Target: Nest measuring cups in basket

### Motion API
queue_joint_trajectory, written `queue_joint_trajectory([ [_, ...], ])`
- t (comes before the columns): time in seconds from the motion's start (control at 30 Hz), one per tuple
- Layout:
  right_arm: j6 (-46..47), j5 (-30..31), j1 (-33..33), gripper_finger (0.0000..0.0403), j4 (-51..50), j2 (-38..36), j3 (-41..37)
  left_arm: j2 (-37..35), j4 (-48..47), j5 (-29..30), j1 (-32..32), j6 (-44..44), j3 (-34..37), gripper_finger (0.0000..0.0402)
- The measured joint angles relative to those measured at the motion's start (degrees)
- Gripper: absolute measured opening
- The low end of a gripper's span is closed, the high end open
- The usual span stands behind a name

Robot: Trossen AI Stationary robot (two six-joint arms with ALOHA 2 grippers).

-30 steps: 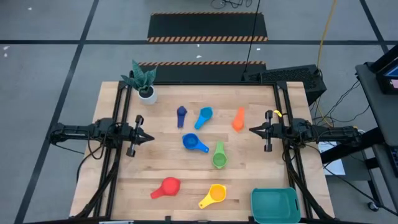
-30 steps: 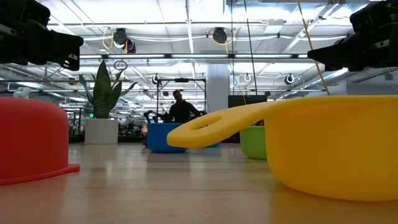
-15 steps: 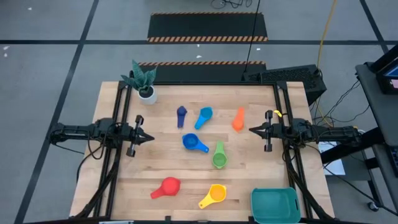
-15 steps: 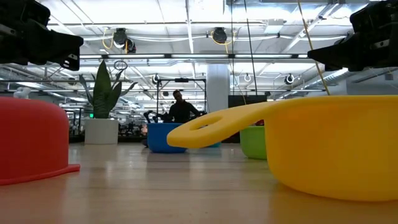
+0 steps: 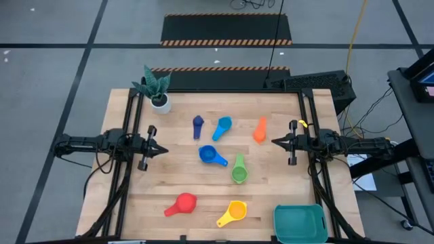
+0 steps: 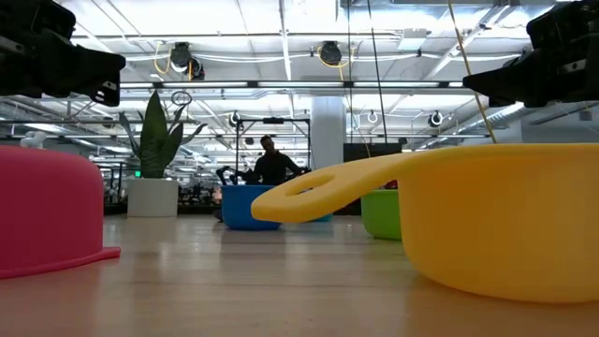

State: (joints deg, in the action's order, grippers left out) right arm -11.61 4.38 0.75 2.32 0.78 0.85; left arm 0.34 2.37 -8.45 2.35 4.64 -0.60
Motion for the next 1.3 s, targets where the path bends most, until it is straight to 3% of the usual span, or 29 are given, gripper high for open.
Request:
queue_joint_trajectory([
  [0.57,-0.9,0.0,0.0,0.0,0.3,0.0,0.0,0.0,0.0,0.0,0.0,0.0,0.0,0.001],
  [0.77,6.6,0.0,0.0,0.0,0.4,0.0,0.0,0.0,0.0,0.0,0.0,0.0,0.0,0.001],
  [0.9,6.4,0.2,0.0,0.0,4.3,0.0,0.2,0.0,0.0,0.0,0.0,0.0,0.0,0.001],
  [1.17,3.0,0.5,0.0,0.0,5.3,0.7,7.2,0.0,0.0,0.0,0.0,0.0,0.0,0.001],
  [1.3,2.2,4.4,0.0,0.0,4.7,3.9,13.3,0.0,0.0,0.0,0.0,0.0,0.0,0.001],
])
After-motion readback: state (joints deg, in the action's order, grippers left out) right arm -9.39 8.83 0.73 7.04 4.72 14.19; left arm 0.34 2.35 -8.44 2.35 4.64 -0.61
